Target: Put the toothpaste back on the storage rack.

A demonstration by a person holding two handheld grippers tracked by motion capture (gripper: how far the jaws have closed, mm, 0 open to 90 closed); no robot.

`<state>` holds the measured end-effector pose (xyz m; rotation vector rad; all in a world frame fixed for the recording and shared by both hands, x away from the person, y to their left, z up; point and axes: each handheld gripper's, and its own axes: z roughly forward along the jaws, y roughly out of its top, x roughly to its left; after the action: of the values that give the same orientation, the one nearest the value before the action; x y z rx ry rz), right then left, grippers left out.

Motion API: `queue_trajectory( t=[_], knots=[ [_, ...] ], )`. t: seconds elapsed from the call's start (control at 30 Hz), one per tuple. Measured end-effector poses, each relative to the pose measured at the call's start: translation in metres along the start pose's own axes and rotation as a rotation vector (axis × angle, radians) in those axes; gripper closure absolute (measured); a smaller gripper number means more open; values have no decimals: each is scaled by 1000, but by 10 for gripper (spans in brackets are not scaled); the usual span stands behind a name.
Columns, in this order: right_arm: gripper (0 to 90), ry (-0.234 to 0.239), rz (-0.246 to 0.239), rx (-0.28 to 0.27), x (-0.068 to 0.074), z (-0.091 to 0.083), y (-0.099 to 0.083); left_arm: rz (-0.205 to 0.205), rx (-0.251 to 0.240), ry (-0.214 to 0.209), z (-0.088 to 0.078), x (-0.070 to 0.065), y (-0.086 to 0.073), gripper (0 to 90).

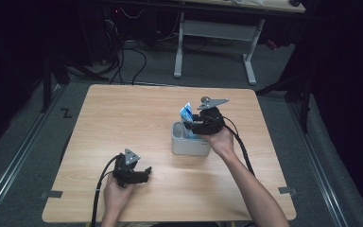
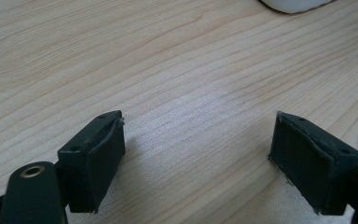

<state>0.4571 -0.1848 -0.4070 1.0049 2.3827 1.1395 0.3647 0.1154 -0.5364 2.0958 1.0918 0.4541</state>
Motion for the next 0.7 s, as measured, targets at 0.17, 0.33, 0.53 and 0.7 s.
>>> queue_trajectory(
  t=[0.17, 0.33, 0.53, 0.7],
  knots=[
    [498, 2, 14, -24, -2, -10, 0, 0, -1, 1, 0, 0, 0, 180],
    [492, 1, 24, -51, -5, -22, 0, 0, -2, 2, 0, 0, 0, 180],
    [492, -8, 28, -84, -7, -34, -1, 0, -1, 3, 0, 0, 0, 180],
    [494, -16, 42, -101, -11, -42, -3, 0, -1, 3, 0, 0, 0, 180]
  ],
)
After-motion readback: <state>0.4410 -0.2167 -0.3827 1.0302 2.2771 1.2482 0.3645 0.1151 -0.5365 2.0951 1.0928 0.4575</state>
